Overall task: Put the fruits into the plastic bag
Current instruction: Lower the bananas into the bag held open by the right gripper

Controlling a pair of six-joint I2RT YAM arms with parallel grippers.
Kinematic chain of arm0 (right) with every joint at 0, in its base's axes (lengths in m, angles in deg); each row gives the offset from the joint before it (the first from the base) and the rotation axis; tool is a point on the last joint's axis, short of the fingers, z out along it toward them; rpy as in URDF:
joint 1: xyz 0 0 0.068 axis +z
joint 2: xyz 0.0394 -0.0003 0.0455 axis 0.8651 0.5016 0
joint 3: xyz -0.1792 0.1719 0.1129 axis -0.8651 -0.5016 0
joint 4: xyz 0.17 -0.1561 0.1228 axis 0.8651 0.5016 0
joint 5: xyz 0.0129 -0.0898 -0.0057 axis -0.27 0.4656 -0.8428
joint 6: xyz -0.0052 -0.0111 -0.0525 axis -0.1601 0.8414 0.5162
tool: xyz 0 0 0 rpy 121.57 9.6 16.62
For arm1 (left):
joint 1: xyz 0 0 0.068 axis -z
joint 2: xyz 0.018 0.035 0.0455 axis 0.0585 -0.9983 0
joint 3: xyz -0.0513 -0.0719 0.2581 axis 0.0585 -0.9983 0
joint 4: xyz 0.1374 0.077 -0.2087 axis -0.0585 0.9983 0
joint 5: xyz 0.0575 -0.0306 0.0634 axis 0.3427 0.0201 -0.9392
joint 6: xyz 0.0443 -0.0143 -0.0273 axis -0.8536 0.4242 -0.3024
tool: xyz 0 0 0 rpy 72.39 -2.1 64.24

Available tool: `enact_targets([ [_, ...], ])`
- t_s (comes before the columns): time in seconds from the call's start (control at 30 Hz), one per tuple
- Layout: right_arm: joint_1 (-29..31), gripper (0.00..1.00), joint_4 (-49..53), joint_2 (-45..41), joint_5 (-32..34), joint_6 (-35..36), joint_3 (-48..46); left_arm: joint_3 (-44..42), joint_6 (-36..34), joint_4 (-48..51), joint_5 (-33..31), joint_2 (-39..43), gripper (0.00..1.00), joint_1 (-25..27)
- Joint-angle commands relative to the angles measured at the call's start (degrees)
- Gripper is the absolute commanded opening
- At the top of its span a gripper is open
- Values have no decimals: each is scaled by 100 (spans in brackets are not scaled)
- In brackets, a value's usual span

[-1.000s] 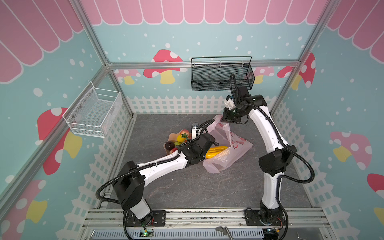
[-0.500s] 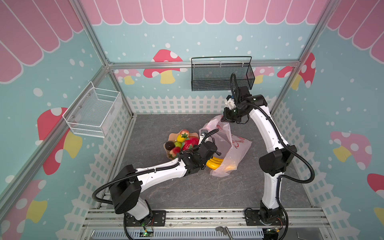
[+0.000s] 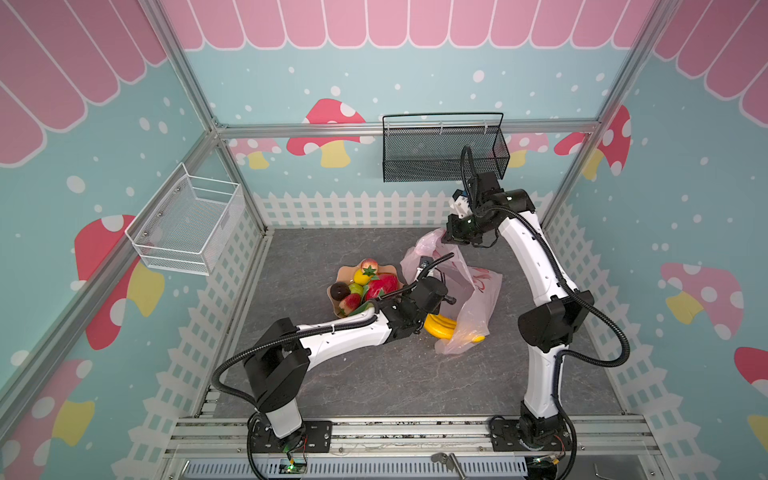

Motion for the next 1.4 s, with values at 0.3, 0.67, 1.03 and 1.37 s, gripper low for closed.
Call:
enact_targets([
  [0.3, 98, 0, -308, -619, -260, -233, -663, 1352, 1148, 1301, -1368, -742, 0, -357],
  [0.67, 230, 0, -764, -1057, -648, -591, -1308, 2082, 1835, 1552, -881, -1263, 0, -696],
  [1.03, 239, 0, -1485, -1384, -1045, -989, -1980, 1700, 2372, 1382, -138, -1314, 0, -627],
  [1.37, 237, 0, -2002, -1519, -1374, -1244, -2455, 1418, 2381, 1270, 5, -1298, 0, -560],
])
